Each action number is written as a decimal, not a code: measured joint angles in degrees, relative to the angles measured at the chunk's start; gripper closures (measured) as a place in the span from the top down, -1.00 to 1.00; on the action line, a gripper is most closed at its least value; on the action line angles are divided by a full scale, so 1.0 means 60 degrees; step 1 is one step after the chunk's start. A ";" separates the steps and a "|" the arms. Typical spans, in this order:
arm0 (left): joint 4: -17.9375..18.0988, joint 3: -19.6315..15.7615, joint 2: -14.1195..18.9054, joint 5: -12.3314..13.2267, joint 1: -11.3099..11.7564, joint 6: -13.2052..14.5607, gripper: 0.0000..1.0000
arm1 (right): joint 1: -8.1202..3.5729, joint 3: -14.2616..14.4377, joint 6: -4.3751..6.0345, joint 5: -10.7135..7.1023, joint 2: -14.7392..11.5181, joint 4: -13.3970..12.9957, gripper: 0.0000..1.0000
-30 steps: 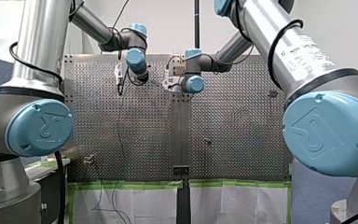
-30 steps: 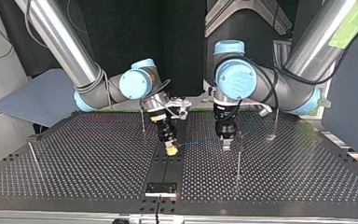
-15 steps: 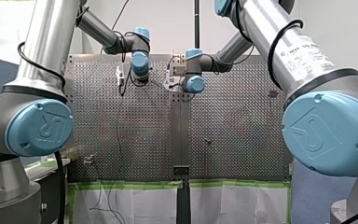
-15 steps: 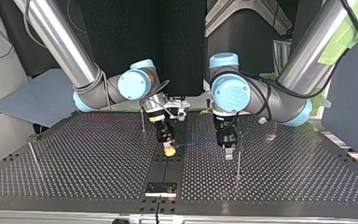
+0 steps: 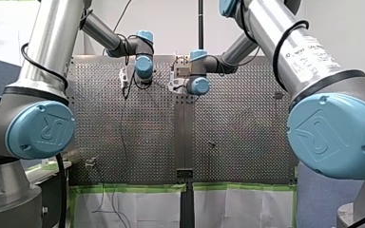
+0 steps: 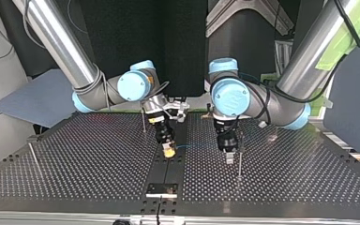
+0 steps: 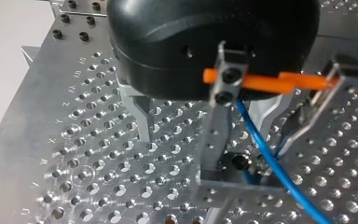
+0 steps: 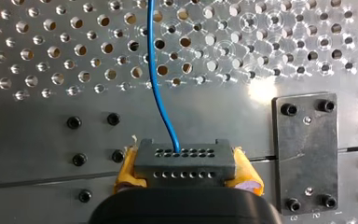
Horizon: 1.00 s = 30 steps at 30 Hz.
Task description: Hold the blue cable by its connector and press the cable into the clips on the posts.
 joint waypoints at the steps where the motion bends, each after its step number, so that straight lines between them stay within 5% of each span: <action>1: 0.0002 0.0001 0.0000 0.0001 -0.0002 0.0030 1.00 | 0.0000 0.0002 -0.0001 0.0001 0.0001 0.0000 -1.00; 7: 0.0009 0.0004 0.0003 -0.0031 -0.0042 0.0154 1.00 | -0.0004 -0.0002 -0.0004 -0.0008 0.0003 0.0006 -1.00; 8: 0.0009 0.0005 0.0003 -0.0041 -0.0048 0.0175 0.70 | -0.0004 -0.0003 -0.0004 -0.0010 0.0003 0.0009 -1.00; 9: 0.0010 0.0006 0.0003 -0.0063 -0.0059 0.0210 0.70 | -0.0003 -0.0003 -0.0004 -0.0011 0.0003 0.0011 -1.00; 11: 0.0011 0.0006 0.0004 -0.0143 -0.0082 0.0274 -0.16 | -0.0004 -0.0004 -0.0004 -0.0015 0.0006 0.0013 -1.00; 12: 0.0011 0.0006 0.0004 -0.0222 -0.0102 0.0314 -0.16 | -0.0004 -0.0004 -0.0004 -0.0015 0.0010 0.0014 -1.00; 14: 0.0014 0.0006 0.0005 -0.0370 -0.0138 0.0375 -0.91 | -0.0004 -0.0006 -0.0005 -0.0015 0.0014 0.0014 -1.00; 21: 0.0040 0.0005 0.0004 -0.0855 -0.0260 0.0561 -1.00 | -0.0004 -0.0006 -0.0005 -0.0026 0.0018 0.0027 -1.00; 30: 0.0178 0.0003 0.0004 -0.0918 -0.0357 0.0679 -1.00 | -0.0005 -0.0004 0.0007 -0.0035 0.0017 0.0052 -1.00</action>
